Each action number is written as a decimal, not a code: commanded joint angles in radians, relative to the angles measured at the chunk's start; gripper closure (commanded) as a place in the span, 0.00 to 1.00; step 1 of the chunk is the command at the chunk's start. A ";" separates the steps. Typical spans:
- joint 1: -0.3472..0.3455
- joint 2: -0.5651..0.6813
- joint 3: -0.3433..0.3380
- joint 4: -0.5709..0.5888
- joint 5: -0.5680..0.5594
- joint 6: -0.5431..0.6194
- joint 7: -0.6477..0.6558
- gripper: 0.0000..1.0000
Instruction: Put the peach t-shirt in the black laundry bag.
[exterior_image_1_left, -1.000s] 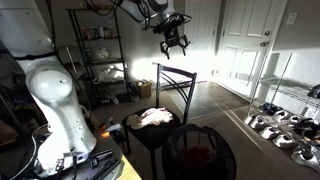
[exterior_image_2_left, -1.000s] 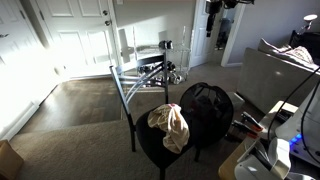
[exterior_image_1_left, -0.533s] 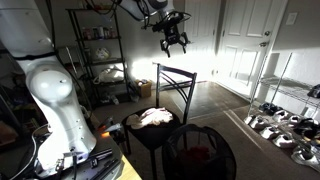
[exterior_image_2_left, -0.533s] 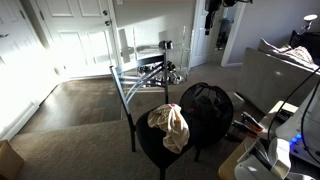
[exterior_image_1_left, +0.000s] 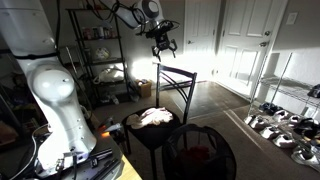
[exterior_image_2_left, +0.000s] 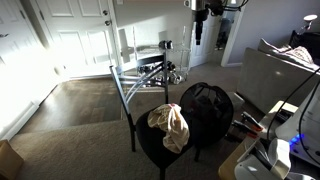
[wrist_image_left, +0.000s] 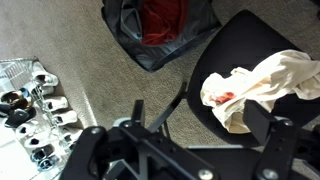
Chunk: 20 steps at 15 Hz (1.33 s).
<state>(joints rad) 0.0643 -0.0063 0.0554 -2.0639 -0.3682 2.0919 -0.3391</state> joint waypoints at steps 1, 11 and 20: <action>0.038 0.074 0.041 0.007 -0.104 -0.039 0.066 0.00; 0.036 0.303 0.076 0.082 0.031 0.018 -0.029 0.00; -0.023 0.362 0.095 0.078 0.251 0.134 -0.226 0.00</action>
<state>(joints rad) 0.0417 0.3557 0.1499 -1.9870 -0.1170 2.2279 -0.5656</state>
